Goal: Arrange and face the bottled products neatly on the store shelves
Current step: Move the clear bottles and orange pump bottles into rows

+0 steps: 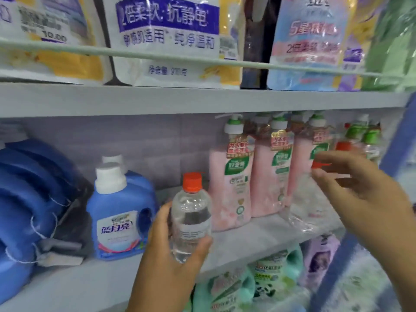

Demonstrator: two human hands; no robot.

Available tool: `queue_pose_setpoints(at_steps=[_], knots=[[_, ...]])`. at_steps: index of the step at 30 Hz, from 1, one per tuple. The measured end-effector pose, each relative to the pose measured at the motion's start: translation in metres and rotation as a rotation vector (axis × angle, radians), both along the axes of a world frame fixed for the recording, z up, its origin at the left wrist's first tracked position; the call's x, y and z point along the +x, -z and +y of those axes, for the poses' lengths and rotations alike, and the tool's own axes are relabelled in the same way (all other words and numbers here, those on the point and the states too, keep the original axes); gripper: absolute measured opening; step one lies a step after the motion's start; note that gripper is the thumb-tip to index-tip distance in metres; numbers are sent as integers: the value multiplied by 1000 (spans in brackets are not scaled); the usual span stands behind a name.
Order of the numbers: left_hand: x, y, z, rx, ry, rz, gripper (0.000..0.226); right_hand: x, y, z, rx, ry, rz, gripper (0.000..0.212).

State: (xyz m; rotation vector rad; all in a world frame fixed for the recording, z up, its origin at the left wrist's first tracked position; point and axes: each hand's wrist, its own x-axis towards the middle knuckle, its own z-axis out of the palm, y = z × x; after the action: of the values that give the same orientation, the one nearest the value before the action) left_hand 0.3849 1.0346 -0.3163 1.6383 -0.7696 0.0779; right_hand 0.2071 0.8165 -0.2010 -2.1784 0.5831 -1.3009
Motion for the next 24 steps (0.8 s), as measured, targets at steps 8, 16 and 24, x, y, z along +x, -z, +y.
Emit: queue_pose_setpoints(at_steps=[8, 16, 24], knots=[[-36, -3, -41, -49, -177, 77, 80, -17, 86, -90, 421, -147, 133, 70], [-69, -11, -60, -6, -371, 185, 76, -14, 95, -108, 487, -326, 129, 56], [-150, -43, -82, -1, -229, 168, 50, -82, 84, -106, 528, -325, 118, 49]])
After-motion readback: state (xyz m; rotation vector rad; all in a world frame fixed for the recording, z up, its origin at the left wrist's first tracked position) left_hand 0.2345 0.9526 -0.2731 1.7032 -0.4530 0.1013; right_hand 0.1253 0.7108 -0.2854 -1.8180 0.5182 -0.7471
